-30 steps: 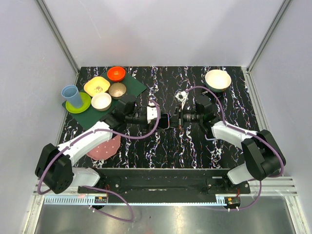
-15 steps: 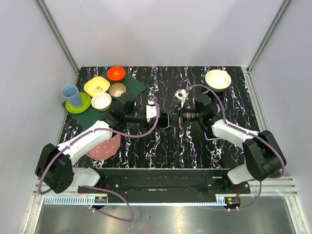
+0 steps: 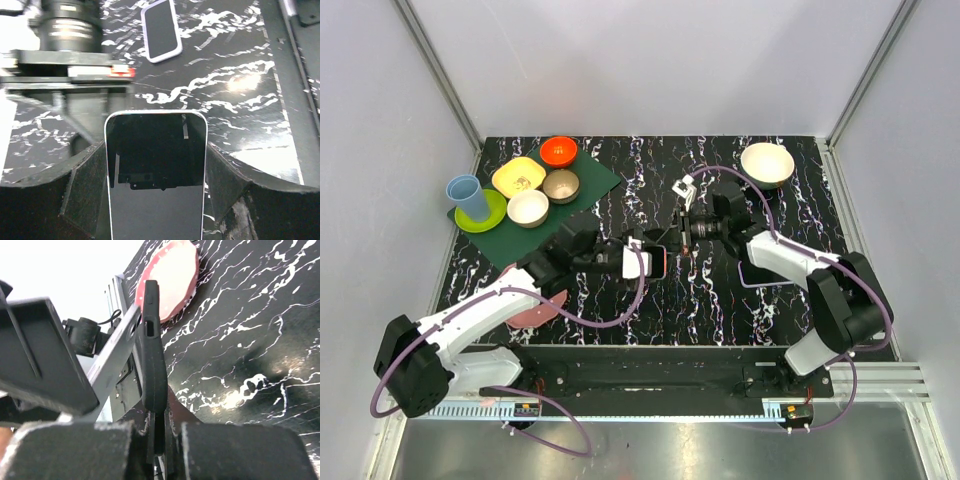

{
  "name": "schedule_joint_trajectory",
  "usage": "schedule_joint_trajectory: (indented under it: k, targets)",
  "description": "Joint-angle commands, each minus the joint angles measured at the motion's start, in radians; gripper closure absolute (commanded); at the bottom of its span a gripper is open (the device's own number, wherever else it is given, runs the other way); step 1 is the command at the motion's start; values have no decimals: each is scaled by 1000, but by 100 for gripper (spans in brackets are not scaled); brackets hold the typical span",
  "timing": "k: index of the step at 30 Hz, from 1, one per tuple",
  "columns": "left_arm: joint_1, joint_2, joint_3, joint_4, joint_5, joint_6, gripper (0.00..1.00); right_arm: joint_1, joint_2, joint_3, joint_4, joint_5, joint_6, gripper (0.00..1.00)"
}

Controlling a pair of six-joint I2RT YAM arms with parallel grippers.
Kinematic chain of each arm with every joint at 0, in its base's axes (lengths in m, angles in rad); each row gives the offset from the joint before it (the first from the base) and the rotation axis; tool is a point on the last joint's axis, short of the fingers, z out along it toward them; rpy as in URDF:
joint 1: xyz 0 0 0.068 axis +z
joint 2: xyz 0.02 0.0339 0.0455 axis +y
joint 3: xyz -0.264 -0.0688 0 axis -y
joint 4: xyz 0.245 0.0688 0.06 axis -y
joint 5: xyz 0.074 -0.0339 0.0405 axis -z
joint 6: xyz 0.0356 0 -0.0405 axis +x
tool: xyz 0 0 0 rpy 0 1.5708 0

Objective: Take the phone out of the phone case
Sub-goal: Remove the phone case from the phone, then place the phone at the center of the board.

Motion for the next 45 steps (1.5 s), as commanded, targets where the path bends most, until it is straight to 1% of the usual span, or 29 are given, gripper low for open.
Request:
schedule_joint_trajectory:
  k: [1, 6, 9, 11, 12, 13, 16, 18, 22, 27, 29, 32, 33, 35, 38, 39, 40, 42, 43, 45]
  targets:
    - [-37, -34, -21, -43, 47, 59, 41, -29, 24, 76, 42, 12, 23, 100]
    - [-39, -37, -28, -43, 44, 64, 41, -34, 35, 73, 54, 11, 26, 100]
    - [-39, -32, -33, -10, 21, 32, 41, -33, 26, 66, 59, 25, 18, 100]
    - [-39, -21, -31, 24, -2, -4, 41, -33, 14, 59, 57, 70, 3, 100]
    - [-39, -17, -31, 39, -42, -36, 41, -33, 7, 58, 54, 98, -6, 100]
    - [-39, -9, -25, 62, -67, -50, 41, -33, 4, 56, 46, 168, -29, 100]
    - [-39, 26, -13, 108, -168, -94, 41, -48, -17, 36, 57, 270, -37, 100]
    - [-37, 55, -7, 124, -225, -119, 40, -69, -40, 23, 94, 314, -26, 100]
    - [-31, 101, 14, 145, -285, -157, 39, -121, -82, -19, 155, 417, -4, 100]
    - [-16, 187, 60, 139, -381, -200, 38, -184, -146, -51, 187, 521, -6, 100]
    - [-11, 233, 99, 126, -426, -212, 38, -204, -168, -57, 183, 552, -25, 100]
    - [9, 302, 172, 87, -450, -235, 38, -229, -195, -60, 180, 572, -43, 100]
    - [22, 321, 194, 40, -461, -254, 38, -235, -200, -62, 180, 578, -49, 100]
    - [38, 379, 258, 11, -498, -271, 38, -252, -220, -65, 177, 604, -59, 100]
    - [85, 465, 356, -40, -521, -352, 42, -281, -241, -69, 178, 615, -65, 100]
    - [116, 489, 382, -64, -527, -405, 43, -287, -246, -74, 181, 615, -63, 100]
    - [130, 538, 440, -78, -532, -433, 43, -293, -256, -77, 184, 615, -63, 100]
    - [176, 592, 499, -126, -533, -505, 43, -312, -267, -83, 191, 614, -60, 100]
    - [189, 638, 552, -138, -535, -528, 44, -315, -273, -83, 195, 612, -59, 100]
    - [228, 679, 619, -163, -526, -595, 44, -327, -275, -88, 198, 612, -53, 100]
